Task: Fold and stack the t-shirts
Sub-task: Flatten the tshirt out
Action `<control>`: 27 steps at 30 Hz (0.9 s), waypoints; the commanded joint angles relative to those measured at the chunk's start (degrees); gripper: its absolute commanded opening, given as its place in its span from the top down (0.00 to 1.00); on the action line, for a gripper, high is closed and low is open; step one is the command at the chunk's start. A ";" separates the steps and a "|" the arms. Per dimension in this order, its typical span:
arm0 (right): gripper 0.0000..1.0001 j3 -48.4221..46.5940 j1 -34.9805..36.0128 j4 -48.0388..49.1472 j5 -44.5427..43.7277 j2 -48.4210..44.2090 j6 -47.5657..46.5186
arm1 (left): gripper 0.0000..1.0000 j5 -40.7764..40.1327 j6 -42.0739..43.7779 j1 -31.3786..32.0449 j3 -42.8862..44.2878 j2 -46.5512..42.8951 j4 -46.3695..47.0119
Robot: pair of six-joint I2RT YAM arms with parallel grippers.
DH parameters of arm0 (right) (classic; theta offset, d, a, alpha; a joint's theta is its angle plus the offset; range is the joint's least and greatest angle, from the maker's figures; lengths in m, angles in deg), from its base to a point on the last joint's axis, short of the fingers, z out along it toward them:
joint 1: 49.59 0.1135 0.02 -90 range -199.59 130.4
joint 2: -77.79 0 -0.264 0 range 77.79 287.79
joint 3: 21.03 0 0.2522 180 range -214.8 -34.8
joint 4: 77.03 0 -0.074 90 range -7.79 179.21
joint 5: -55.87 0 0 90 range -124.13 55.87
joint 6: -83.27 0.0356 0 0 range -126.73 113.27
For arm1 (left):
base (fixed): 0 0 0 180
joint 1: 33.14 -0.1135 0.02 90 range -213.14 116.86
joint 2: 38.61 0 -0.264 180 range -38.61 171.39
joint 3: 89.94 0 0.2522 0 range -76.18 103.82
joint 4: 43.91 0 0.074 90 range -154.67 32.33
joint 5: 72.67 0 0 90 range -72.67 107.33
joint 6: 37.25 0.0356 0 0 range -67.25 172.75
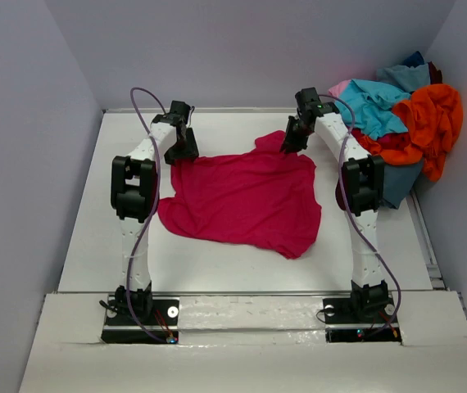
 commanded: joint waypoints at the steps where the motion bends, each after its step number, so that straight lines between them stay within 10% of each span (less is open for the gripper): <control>1: 0.73 2.12 0.23 2.45 2.26 -0.60 0.19 | 0.29 -0.02 -0.32 -0.32 -2.14 -5.36 1.12; 27: 0.87 0.91 -0.29 -3.00 -4.75 6.43 -1.39 | 0.28 0.51 0.47 -0.32 -5.13 -11.69 0.33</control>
